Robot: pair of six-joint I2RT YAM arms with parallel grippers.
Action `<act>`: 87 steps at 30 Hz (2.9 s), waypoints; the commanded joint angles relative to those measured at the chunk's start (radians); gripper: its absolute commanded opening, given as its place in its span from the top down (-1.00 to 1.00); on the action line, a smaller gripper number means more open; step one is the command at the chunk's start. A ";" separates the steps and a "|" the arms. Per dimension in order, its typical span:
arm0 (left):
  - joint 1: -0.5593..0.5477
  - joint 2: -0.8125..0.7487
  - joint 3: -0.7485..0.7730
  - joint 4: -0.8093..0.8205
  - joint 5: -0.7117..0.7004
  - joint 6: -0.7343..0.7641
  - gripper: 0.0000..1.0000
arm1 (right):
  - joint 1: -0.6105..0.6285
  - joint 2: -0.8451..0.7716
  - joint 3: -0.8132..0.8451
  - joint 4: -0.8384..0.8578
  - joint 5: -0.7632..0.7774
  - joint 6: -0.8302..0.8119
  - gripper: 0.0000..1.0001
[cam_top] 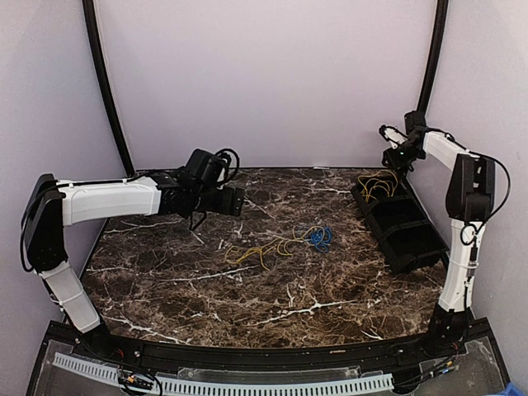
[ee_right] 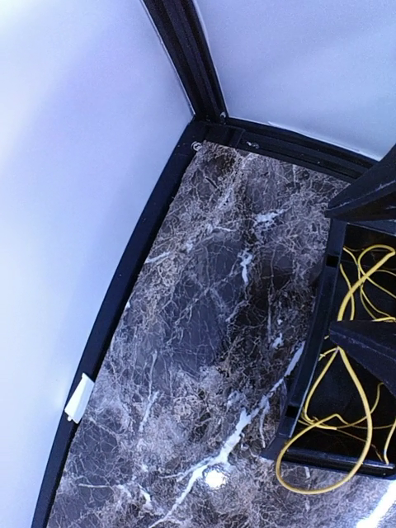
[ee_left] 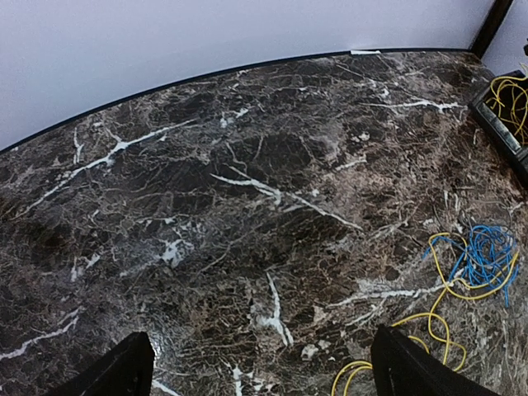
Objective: Untangle the cables
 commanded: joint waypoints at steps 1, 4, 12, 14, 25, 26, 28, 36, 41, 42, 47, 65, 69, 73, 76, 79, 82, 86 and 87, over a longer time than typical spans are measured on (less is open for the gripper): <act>-0.003 -0.071 -0.034 0.055 0.099 0.075 -0.88 | -0.001 0.057 0.057 -0.046 -0.020 0.009 0.13; -0.003 -0.070 -0.023 0.066 0.116 0.082 -0.88 | -0.005 0.061 0.019 -0.028 -0.041 0.013 0.13; -0.003 -0.047 -0.026 0.075 0.139 0.044 -0.86 | -0.021 0.043 -0.061 -0.061 -0.129 0.018 0.59; -0.003 -0.046 -0.036 0.085 0.143 0.039 -0.86 | -0.021 0.014 -0.116 -0.045 -0.138 0.010 0.67; -0.003 -0.009 -0.025 0.075 0.169 0.034 -0.86 | -0.021 0.025 -0.188 -0.018 -0.148 0.022 1.00; -0.003 -0.007 -0.025 0.076 0.170 0.033 -0.86 | -0.021 0.030 -0.178 -0.023 -0.147 0.023 1.00; -0.003 -0.005 -0.022 0.076 0.176 0.034 -0.86 | -0.021 0.034 -0.155 -0.040 -0.133 0.032 1.00; 0.008 0.043 0.039 -0.050 0.230 0.052 -0.77 | -0.021 -0.153 -0.209 -0.098 -0.022 0.019 0.53; 0.013 0.075 0.032 -0.142 0.415 0.062 -0.59 | -0.013 -0.349 -0.381 -0.065 0.001 0.023 0.24; 0.014 0.078 0.027 -0.159 0.415 0.054 -0.58 | -0.009 -0.388 -0.417 -0.052 0.006 0.020 0.21; 0.015 0.080 -0.015 -0.259 0.390 0.005 -0.58 | 0.065 -0.547 -0.580 -0.005 -0.118 -0.020 0.09; 0.029 0.117 -0.110 -0.157 0.405 0.033 0.52 | 0.509 -0.475 -0.620 0.036 -0.374 -0.102 0.06; 0.030 0.123 -0.092 -0.134 0.408 0.050 0.88 | 0.554 -0.385 -0.500 0.005 -0.426 -0.094 0.05; 0.031 0.069 -0.058 -0.161 0.398 0.046 1.00 | 0.591 -0.287 -0.396 -0.011 -0.513 -0.070 -0.01; 0.031 0.002 -0.036 -0.148 0.399 0.040 1.00 | 0.647 -0.206 -0.319 -0.011 -0.496 -0.051 -0.05; 0.031 -0.075 -0.008 -0.143 0.396 0.026 1.00 | 0.692 -0.140 -0.274 -0.013 -0.523 -0.047 -0.07; 0.032 -0.122 0.026 -0.144 0.403 0.009 1.00 | 0.715 -0.101 -0.280 0.059 -0.569 -0.015 -0.12; 0.032 -0.170 0.058 -0.152 0.406 -0.020 1.00 | 0.739 -0.029 -0.280 0.111 -0.593 0.015 -0.14; 0.032 -0.182 0.070 -0.160 0.406 -0.029 1.00 | 0.746 -0.009 -0.284 0.120 -0.589 0.027 -0.14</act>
